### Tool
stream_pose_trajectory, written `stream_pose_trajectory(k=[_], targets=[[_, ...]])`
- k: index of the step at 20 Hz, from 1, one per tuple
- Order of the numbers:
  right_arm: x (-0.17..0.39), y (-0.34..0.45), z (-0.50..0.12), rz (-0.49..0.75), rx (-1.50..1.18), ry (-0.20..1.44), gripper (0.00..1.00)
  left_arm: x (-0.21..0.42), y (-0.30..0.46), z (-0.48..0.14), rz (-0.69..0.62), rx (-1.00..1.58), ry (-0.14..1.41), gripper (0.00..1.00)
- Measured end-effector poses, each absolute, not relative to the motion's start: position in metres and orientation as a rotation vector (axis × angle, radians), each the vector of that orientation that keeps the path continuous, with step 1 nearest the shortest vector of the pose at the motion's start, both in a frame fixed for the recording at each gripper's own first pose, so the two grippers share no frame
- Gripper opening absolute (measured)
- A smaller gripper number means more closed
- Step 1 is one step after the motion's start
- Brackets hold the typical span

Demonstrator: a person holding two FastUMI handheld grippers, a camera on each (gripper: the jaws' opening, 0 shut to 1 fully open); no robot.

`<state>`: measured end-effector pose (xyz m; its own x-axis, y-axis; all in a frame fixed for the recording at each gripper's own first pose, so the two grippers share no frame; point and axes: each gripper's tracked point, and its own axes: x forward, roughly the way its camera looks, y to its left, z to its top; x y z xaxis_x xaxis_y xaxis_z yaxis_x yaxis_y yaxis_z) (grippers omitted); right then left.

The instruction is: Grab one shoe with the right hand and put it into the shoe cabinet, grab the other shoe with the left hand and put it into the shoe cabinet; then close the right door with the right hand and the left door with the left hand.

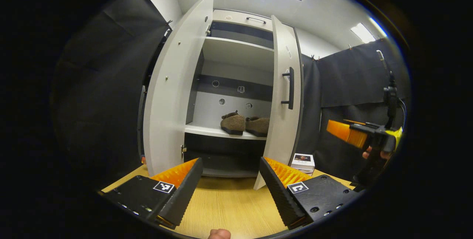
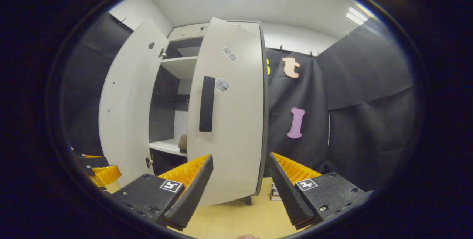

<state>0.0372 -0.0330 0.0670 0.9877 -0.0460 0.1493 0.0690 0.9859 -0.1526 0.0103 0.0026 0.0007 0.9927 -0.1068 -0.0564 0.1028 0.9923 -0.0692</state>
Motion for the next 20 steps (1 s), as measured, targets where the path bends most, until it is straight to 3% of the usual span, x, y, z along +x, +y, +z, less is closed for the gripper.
stream_pose_trajectory(k=[10,14,15,20], targets=[[0.013,-0.016,-0.012,-0.018,-0.102,-0.026,0.97,0.008,-0.010,-0.008,-0.146,-0.067,0.094,0.95],[0.018,-0.014,-0.001,-0.013,-0.120,-0.042,0.97,0.000,0.000,0.064,-0.187,-0.197,-0.083,0.95],[0.019,-0.012,0.001,-0.008,-0.126,-0.046,0.97,0.001,0.016,0.085,-0.166,-0.223,-0.127,1.00],[0.024,0.002,0.002,0.025,-0.116,-0.046,0.97,-0.005,0.129,0.186,0.015,-0.318,-0.359,1.00]])
